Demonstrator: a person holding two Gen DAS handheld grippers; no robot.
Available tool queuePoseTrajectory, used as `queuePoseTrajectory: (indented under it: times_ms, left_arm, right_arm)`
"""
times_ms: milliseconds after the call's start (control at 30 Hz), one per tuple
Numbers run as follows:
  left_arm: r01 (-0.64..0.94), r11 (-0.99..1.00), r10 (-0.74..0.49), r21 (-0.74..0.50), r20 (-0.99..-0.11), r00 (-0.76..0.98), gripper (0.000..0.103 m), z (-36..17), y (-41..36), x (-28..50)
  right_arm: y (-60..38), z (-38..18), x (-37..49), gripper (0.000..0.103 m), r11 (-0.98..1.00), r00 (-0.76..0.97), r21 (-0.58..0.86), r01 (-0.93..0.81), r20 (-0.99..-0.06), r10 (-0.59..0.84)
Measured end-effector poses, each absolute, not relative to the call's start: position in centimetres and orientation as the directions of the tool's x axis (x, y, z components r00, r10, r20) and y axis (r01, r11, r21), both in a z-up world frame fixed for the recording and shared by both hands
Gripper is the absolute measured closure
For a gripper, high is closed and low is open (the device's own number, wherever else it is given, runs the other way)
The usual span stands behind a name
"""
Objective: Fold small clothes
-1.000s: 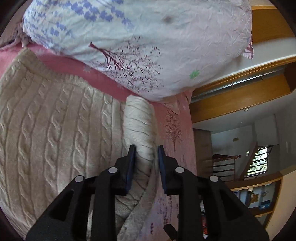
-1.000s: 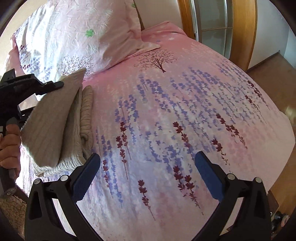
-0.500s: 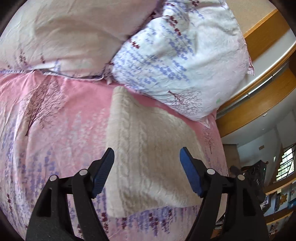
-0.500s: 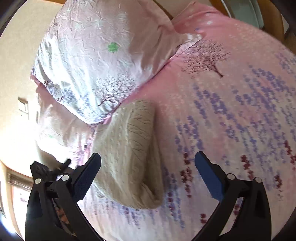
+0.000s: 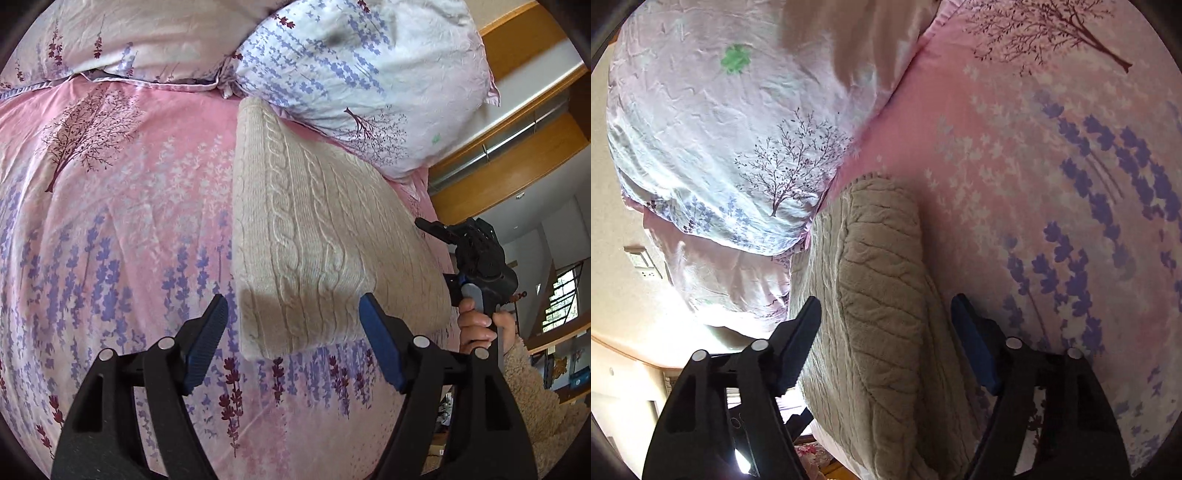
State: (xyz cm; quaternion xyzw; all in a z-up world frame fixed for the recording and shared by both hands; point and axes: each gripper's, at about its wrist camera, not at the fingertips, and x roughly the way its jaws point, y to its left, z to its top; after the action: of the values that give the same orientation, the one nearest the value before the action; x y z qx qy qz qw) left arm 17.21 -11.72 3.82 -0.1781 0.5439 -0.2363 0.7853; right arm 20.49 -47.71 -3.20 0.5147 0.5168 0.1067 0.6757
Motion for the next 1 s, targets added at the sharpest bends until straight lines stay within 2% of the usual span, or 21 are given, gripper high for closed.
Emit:
queuePoseTrajectory:
  times_ms: [33, 67, 200, 300, 367, 433, 500, 567, 600, 633, 667, 767, 1000]
  left_arm:
    - [0.176, 0.823, -0.568, -0.540, -0.771, 0.289, 0.031, 3.6, -11.8, 17.2]
    - [0.174, 0.820, -0.572, -0.546, -0.770, 0.282, 0.032, 3.4, -11.8, 17.2]
    - [0.167, 0.816, -0.578, -0.553, -0.775, 0.256, 0.050, 2.5, -11.7, 17.2]
    - [0.156, 0.811, -0.585, -0.564, -0.775, 0.239, 0.063, 1.9, -11.3, 17.2]
    - [0.151, 0.813, -0.582, -0.562, -0.777, 0.240, 0.067, 1.6, -11.0, 17.2]
    - [0.151, 0.817, -0.577, -0.557, -0.779, 0.247, 0.074, 1.4, -10.7, 17.1]
    - [0.146, 0.824, -0.566, -0.547, -0.785, 0.251, 0.076, 1.3, -10.4, 17.2]
    - [0.182, 0.843, -0.538, -0.506, -0.799, 0.270, 0.069, 2.1, -10.6, 16.8]
    - [0.215, 0.863, -0.504, -0.457, -0.810, 0.301, 0.056, 2.8, -10.8, 16.4]
    - [0.253, 0.881, -0.467, -0.399, -0.818, 0.335, 0.037, 3.6, -11.0, 15.8]
    - [0.285, 0.895, -0.433, -0.343, -0.823, 0.369, 0.033, 4.3, -11.2, 15.1]
    - [0.375, 0.905, -0.356, -0.201, -0.840, 0.410, 0.032, 5.0, -12.2, 13.8]
    - [0.467, 0.885, -0.220, -0.004, -0.885, 0.410, 0.067, 3.0, -15.3, 13.4]
  right_arm:
    - [-47.3, -3.4, 20.6, 0.052, 0.458, 0.432, 0.802, 0.384, -0.594, 0.679]
    - [-47.0, -3.3, 20.7, 0.064, 0.479, 0.431, 0.793, 0.377, -0.608, 0.666]
    - [-46.2, 0.7, 21.2, 0.084, 0.619, 0.489, 0.744, 0.251, -0.649, 0.583]
    - [-45.1, 4.4, 21.7, 0.085, 0.671, 0.558, 0.732, 0.118, -0.608, 0.565]
    - [-44.2, 5.6, 21.7, 0.085, 0.714, 0.584, 0.697, 0.063, -0.606, 0.540]
    - [-43.7, 4.5, 22.4, 0.085, 0.783, 0.546, 0.612, 0.108, -0.695, 0.468]
    - [-44.0, 1.4, 23.0, 0.085, 0.801, 0.456, 0.561, 0.209, -0.780, 0.428]
    - [-44.9, 0.1, 22.7, 0.085, 0.751, 0.456, 0.611, 0.252, -0.759, 0.465]
    - [-44.9, 0.4, 22.7, 0.085, 0.739, 0.465, 0.625, 0.252, -0.748, 0.474]
    - [-44.8, 0.7, 22.8, 0.085, 0.738, 0.467, 0.628, 0.247, -0.744, 0.477]
    - [-44.8, 0.9, 22.9, 0.085, 0.745, 0.463, 0.622, 0.241, -0.748, 0.476]
    - [-44.9, 1.1, 23.0, 0.084, 0.746, 0.453, 0.619, 0.245, -0.754, 0.476]
    - [-45.5, 0.3, 22.1, 0.083, 0.710, 0.454, 0.651, 0.269, -0.736, 0.503]
